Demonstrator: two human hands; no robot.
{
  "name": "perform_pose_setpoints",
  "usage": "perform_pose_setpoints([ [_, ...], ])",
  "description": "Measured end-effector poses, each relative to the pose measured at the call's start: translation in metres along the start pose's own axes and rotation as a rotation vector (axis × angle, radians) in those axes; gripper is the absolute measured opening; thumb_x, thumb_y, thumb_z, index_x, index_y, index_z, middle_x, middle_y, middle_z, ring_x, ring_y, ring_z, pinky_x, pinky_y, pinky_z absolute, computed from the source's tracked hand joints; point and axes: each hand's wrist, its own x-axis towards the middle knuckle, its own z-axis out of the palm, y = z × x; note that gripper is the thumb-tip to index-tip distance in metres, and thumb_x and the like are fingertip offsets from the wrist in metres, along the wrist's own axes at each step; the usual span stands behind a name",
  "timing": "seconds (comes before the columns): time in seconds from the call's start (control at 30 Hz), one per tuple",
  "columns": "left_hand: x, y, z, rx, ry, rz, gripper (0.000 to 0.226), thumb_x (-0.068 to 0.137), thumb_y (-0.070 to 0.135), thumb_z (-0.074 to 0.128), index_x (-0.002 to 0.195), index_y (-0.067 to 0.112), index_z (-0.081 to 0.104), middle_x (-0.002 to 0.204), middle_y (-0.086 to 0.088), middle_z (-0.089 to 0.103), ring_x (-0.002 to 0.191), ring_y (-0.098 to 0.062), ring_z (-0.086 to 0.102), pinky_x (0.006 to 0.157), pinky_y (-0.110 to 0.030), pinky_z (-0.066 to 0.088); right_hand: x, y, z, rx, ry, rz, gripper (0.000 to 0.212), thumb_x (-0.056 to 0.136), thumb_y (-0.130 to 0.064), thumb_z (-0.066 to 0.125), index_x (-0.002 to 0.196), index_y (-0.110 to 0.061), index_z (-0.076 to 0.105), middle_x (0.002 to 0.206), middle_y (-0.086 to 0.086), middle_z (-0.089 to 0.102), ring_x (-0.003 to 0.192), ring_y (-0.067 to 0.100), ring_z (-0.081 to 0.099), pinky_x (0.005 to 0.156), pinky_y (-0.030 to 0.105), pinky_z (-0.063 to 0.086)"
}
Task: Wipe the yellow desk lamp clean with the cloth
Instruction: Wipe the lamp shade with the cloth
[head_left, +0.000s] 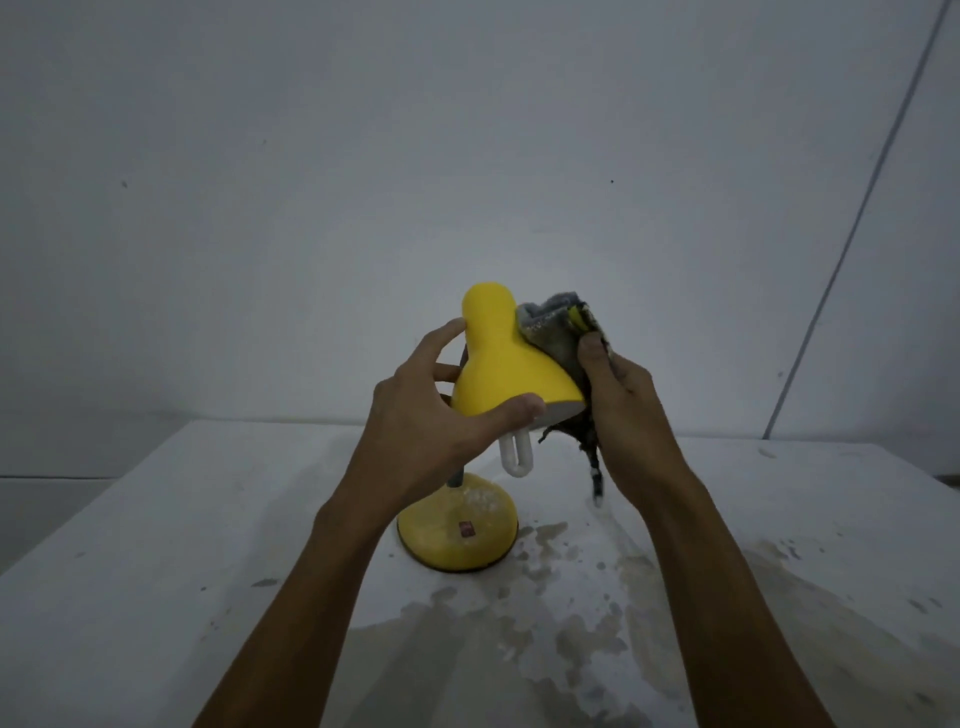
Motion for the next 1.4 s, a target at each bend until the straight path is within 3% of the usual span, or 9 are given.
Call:
perform_pose_setpoints([
  [0.13, -0.002, 0.001, 0.002, -0.01, -0.002, 0.008, 0.108, 0.056, 0.075, 0.073, 0.152, 0.044, 0.035, 0.139, 0.003, 0.06, 0.115, -0.017, 0.064, 0.091, -0.04, 0.059, 0.015, -0.02, -0.001, -0.172, 0.053, 0.118, 0.038, 0.104, -0.045, 0.044, 0.096, -0.021, 0.072, 0.106, 0.026, 0.072, 0.092, 0.043, 0.067, 0.077, 0.042, 0.055],
  [0.27, -0.002, -0.002, 0.0, -0.005, 0.0, 0.012, 0.108, 0.055, 0.076, 0.072, 0.151, 0.045, 0.034, 0.139, 0.004, 0.06, 0.115, -0.015, 0.063, 0.095, -0.042, 0.058, 0.05, -0.042, 0.015, -0.139, 0.112, 0.182, 0.043, 0.103, -0.045, 0.048, 0.107, -0.008, 0.069, 0.114, 0.017, 0.071, 0.101, 0.033, 0.068, 0.093, 0.05, 0.057],
  [0.5, 0.002, -0.008, 0.001, -0.001, 0.037, 0.009, 0.108, 0.06, 0.072, 0.081, 0.153, 0.042, 0.036, 0.135, 0.007, 0.063, 0.112, -0.015, 0.066, 0.094, -0.042, 0.059, 0.074, -0.067, 0.055, -0.667, -0.074, -0.34, 0.029, 0.105, -0.035, 0.046, 0.093, -0.022, 0.07, 0.076, -0.007, 0.061, 0.067, 0.002, 0.054, 0.056, 0.009, 0.036],
  [0.67, 0.002, -0.006, 0.006, 0.011, 0.064, 0.008, 0.081, 0.059, 0.066, 0.085, 0.128, 0.044, 0.047, 0.085, 0.03, 0.058, 0.078, 0.008, 0.064, 0.065, -0.013, 0.05, 0.049, -0.06, 0.064, -0.825, -0.228, -0.562, 0.025, 0.101, -0.033, 0.052, 0.105, -0.021, 0.074, 0.093, -0.006, 0.07, 0.101, 0.009, 0.06, 0.086, 0.026, 0.044],
  [0.73, 0.001, -0.005, 0.008, -0.013, 0.077, -0.027, 0.091, 0.052, 0.069, 0.087, 0.126, 0.037, 0.045, 0.085, 0.029, 0.057, 0.076, 0.003, 0.067, 0.063, -0.018, 0.055, 0.038, -0.057, 0.062, -0.846, -0.258, -0.581, 0.027, 0.1, -0.036, 0.051, 0.107, -0.022, 0.074, 0.104, -0.005, 0.074, 0.118, 0.01, 0.054, 0.095, 0.027, 0.041],
  [0.8, 0.0, -0.006, 0.01, -0.058, 0.092, -0.062, 0.104, 0.046, 0.072, 0.087, 0.13, 0.034, 0.039, 0.092, 0.028, 0.057, 0.08, -0.006, 0.071, 0.066, -0.036, 0.063, 0.031, -0.06, 0.052, -0.805, -0.242, -0.613, 0.026, 0.099, -0.033, 0.052, 0.101, -0.019, 0.074, 0.094, 0.0, 0.075, 0.095, 0.002, 0.06, 0.079, 0.015, 0.045],
  [1.13, -0.003, -0.002, 0.007, -0.12, 0.061, -0.118, 0.112, 0.039, 0.08, 0.082, 0.129, 0.045, 0.024, 0.102, 0.013, 0.06, 0.089, -0.021, 0.07, 0.064, -0.053, 0.063, 0.064, -0.091, 0.035, -0.754, 0.415, -0.585, 0.036, 0.103, -0.032, 0.047, 0.082, -0.01, 0.066, 0.07, 0.004, 0.065, 0.063, 0.021, 0.059, 0.053, 0.021, 0.034],
  [1.27, -0.009, 0.003, 0.002, -0.125, 0.08, -0.093, 0.145, 0.033, 0.088, 0.074, 0.151, 0.052, 0.0, 0.119, 0.009, 0.06, 0.097, -0.026, 0.071, 0.077, -0.053, 0.062, 0.068, -0.088, 0.062, -1.191, -0.114, -0.614, 0.026, 0.102, -0.033, 0.045, 0.109, -0.021, 0.067, 0.088, 0.006, 0.071, 0.082, 0.024, 0.062, 0.081, 0.044, 0.053],
  [1.4, -0.009, 0.004, 0.005, -0.135, 0.174, -0.037, 0.159, 0.031, 0.084, 0.081, 0.15, 0.057, -0.02, 0.154, -0.008, 0.043, 0.123, -0.029, 0.062, 0.097, -0.053, 0.055, 0.044, -0.076, 0.07, -1.445, -0.386, -0.659, 0.036, 0.104, -0.04, 0.04, 0.127, -0.024, 0.063, 0.128, 0.0, 0.067, 0.136, 0.02, 0.045, 0.109, 0.043, 0.03],
])
